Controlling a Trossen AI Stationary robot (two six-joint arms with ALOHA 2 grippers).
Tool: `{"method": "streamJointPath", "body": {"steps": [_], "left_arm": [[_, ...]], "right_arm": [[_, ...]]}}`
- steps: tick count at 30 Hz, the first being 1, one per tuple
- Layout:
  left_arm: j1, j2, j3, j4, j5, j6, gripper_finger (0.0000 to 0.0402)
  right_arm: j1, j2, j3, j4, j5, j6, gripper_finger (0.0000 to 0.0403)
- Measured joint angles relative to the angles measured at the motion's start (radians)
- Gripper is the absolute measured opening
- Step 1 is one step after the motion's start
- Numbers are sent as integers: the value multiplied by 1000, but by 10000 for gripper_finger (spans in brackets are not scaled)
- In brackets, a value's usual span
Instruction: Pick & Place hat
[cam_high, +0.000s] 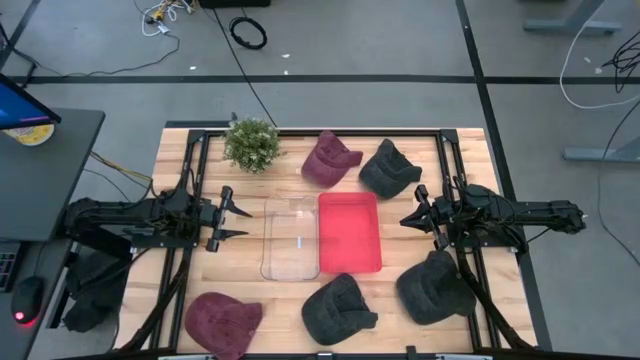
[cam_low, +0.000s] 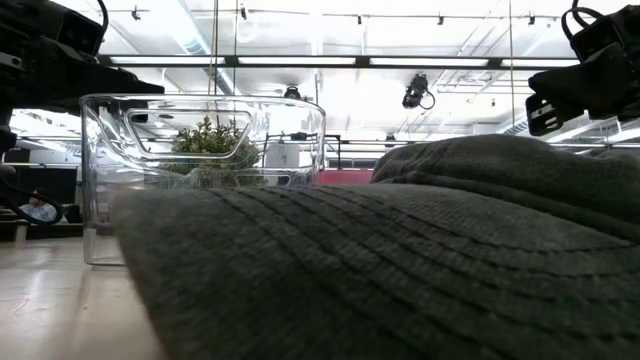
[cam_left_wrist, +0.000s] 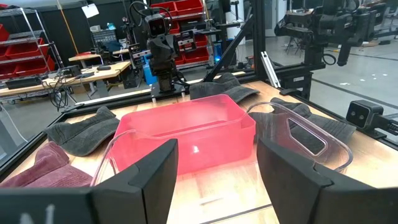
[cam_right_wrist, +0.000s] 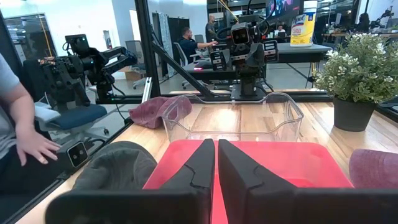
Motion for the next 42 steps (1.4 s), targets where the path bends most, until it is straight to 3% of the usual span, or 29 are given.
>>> {"method": "streamJointPath", "body": {"steps": [34, 42], "left_arm": [[0, 0, 0, 0, 0, 0, 222], [0, 0, 0, 0, 0, 0, 222]], "right_arm": [[0, 0, 0, 0, 0, -2, 27], [0, 0, 0, 1, 0, -109, 27]]}}
